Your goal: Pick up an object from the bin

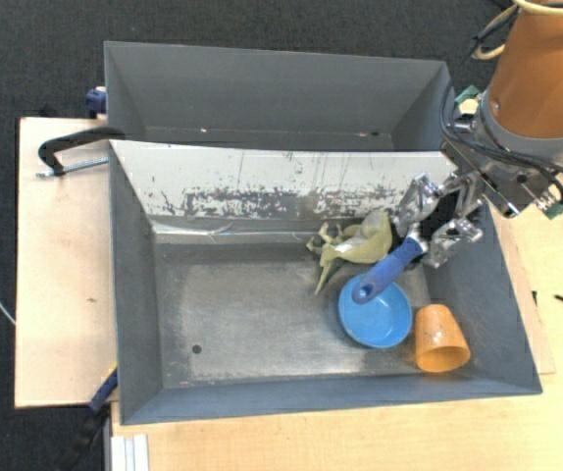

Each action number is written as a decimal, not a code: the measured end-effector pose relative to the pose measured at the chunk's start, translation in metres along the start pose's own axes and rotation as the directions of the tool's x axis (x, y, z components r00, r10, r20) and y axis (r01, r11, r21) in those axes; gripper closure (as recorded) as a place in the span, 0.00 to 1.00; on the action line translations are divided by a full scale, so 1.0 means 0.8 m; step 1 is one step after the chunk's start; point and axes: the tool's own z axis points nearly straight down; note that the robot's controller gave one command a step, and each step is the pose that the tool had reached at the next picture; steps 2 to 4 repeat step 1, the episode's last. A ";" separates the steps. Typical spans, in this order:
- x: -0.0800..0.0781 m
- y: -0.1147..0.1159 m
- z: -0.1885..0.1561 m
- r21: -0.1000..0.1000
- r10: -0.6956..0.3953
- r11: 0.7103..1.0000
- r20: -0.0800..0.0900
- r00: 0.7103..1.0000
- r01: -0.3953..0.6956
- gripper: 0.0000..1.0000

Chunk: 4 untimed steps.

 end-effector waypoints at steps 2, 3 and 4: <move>0.014 -0.049 0.007 -0.003 -0.319 0.948 -0.003 0.948 0.319 1.00; 0.014 -0.049 0.007 -0.003 -0.319 0.948 -0.003 0.948 0.319 1.00; 0.014 -0.049 0.007 -0.003 -0.319 0.948 -0.003 0.948 0.319 1.00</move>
Offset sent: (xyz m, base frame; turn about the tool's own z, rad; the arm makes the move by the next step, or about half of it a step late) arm 0.0114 -0.0382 -0.0056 -0.3299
